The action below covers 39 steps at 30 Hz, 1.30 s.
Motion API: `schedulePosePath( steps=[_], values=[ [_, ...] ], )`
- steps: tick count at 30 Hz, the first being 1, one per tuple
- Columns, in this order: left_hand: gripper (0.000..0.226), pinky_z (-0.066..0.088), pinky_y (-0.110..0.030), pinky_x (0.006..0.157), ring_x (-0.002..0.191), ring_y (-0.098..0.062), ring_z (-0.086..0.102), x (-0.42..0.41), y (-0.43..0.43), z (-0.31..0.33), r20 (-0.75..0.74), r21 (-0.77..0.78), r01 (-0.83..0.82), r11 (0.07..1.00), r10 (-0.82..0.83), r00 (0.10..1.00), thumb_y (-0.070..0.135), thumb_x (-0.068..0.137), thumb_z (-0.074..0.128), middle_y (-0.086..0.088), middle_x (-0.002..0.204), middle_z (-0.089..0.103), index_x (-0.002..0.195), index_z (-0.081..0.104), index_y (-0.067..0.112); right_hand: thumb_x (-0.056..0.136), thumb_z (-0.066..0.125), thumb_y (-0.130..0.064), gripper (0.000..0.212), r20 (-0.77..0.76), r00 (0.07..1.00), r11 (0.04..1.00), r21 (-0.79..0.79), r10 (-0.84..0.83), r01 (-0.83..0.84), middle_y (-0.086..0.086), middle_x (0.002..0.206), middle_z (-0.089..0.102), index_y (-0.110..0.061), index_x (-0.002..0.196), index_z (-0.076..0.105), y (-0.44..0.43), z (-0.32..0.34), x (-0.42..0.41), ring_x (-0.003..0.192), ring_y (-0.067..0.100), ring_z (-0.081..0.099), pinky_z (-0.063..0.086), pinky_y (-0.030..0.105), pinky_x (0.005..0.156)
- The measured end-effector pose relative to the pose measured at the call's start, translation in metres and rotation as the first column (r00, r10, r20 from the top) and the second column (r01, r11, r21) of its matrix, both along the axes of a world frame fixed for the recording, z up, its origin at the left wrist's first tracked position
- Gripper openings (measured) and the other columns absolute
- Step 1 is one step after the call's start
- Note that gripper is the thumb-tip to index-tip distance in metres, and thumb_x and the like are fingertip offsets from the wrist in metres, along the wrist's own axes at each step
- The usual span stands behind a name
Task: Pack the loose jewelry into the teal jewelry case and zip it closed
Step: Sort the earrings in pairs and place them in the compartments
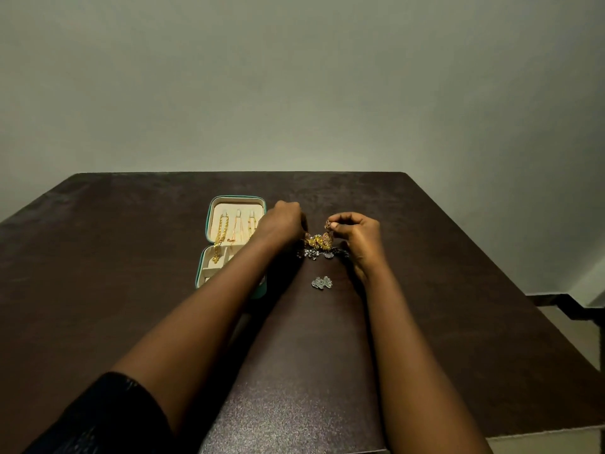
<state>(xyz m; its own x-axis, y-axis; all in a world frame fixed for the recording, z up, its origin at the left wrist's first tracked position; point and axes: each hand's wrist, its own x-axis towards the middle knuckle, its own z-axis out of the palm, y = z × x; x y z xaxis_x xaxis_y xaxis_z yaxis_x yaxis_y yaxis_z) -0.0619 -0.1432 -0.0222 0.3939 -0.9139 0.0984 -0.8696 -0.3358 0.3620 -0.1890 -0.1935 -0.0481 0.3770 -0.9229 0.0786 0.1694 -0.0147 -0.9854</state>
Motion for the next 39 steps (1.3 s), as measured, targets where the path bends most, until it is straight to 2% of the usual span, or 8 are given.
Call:
schedulePosePath(
  steps=[5,10,18,26,29,33,37,39],
  values=[
    [0.029,0.051,-0.038,0.081,0.099,-0.036,0.063,-0.002,-0.007,0.005,0.1,0.075,-0.003,0.997,-0.005,0.995,0.014,0.083,0.062,-0.02,0.111,0.064,0.11,0.068,0.009,0.08,0.053,0.015,0.026,0.009,1.0,1.0,0.008,0.005,-0.005,0.007,0.068,0.061,-0.007,0.07,0.063,-0.001,-0.001,0.001,0.058,0.011,0.053,0.041,0.013,0.043],
    [0.032,0.051,-0.036,0.082,0.1,-0.032,0.064,-0.001,-0.01,0.007,0.082,0.117,0.018,0.993,-0.027,0.996,0.025,0.081,0.071,-0.018,0.109,0.066,0.108,0.068,0.008,0.079,0.054,0.014,0.026,0.02,1.0,1.0,0.003,-0.002,0.002,0.005,0.069,0.062,-0.008,0.07,0.063,-0.001,0.0,0.001,0.059,0.009,0.056,0.043,0.014,0.049],
    [0.033,0.05,-0.035,0.078,0.1,-0.034,0.062,-0.002,-0.01,0.005,0.082,0.123,-0.029,0.992,0.019,0.996,0.014,0.08,0.064,-0.021,0.113,0.061,0.111,0.064,0.003,0.087,0.047,0.012,0.029,0.207,0.975,0.974,0.194,0.08,-0.12,-0.006,0.051,0.062,-0.009,0.073,0.061,-0.003,-0.001,0.001,0.047,0.005,0.051,0.033,0.014,0.039],
    [0.027,0.05,-0.034,0.08,0.1,-0.03,0.063,0.005,-0.009,0.004,0.048,0.126,-0.003,0.992,-0.003,0.999,0.013,0.079,0.067,-0.017,0.108,0.067,0.104,0.07,0.005,0.091,0.038,0.01,0.029,0.365,0.921,0.91,0.321,0.138,-0.263,0.002,0.067,0.051,-0.01,0.078,0.055,-0.001,0.002,0.0,0.057,0.011,0.042,0.031,0.016,0.041],
    [0.023,0.045,-0.03,0.07,0.086,-0.026,0.057,0.008,-0.008,0.009,-0.047,0.068,-0.063,0.996,0.066,0.997,0.009,0.082,0.059,-0.015,0.095,0.065,0.101,0.071,0.003,0.091,0.038,0.009,0.028,0.356,0.924,0.907,0.326,0.142,-0.265,0.003,0.069,0.051,-0.01,0.079,0.055,-0.001,0.001,0.0,0.06,0.012,0.044,0.031,0.016,0.041],
    [0.023,0.037,-0.028,0.062,0.078,-0.022,0.051,0.019,-0.006,0.014,-0.301,-0.004,-0.146,0.989,0.138,0.944,0.015,0.081,0.068,-0.013,0.085,0.06,0.095,0.071,-0.003,0.09,0.041,0.008,0.028,0.343,0.929,0.908,0.33,0.138,-0.256,0.001,0.067,0.053,-0.011,0.078,0.058,-0.002,0.0,0.0,0.058,0.011,0.044,0.031,0.017,0.041],
    [0.016,0.035,-0.023,0.057,0.079,-0.016,0.055,0.027,-0.001,0.015,-0.646,-0.055,-0.139,0.989,0.071,0.76,0.008,0.083,0.066,-0.011,0.096,0.064,0.093,0.07,-0.003,0.089,0.042,0.008,0.028,0.335,0.934,0.917,0.318,0.127,-0.239,-0.001,0.062,0.057,-0.011,0.078,0.059,-0.004,-0.001,0.0,0.056,0.011,0.051,0.031,0.018,0.043],
    [0.008,0.03,-0.02,0.056,0.069,-0.009,0.05,0.026,0.004,0.016,-0.755,-0.091,-0.159,0.983,0.036,0.655,0.005,0.084,0.062,-0.01,0.088,0.062,0.083,0.068,0.0,0.089,0.043,0.008,0.028,0.301,0.945,0.928,0.3,0.126,-0.22,-0.001,0.066,0.057,-0.012,0.078,0.059,-0.003,-0.002,0.001,0.057,0.011,0.054,0.03,0.02,0.046]
  ],
)
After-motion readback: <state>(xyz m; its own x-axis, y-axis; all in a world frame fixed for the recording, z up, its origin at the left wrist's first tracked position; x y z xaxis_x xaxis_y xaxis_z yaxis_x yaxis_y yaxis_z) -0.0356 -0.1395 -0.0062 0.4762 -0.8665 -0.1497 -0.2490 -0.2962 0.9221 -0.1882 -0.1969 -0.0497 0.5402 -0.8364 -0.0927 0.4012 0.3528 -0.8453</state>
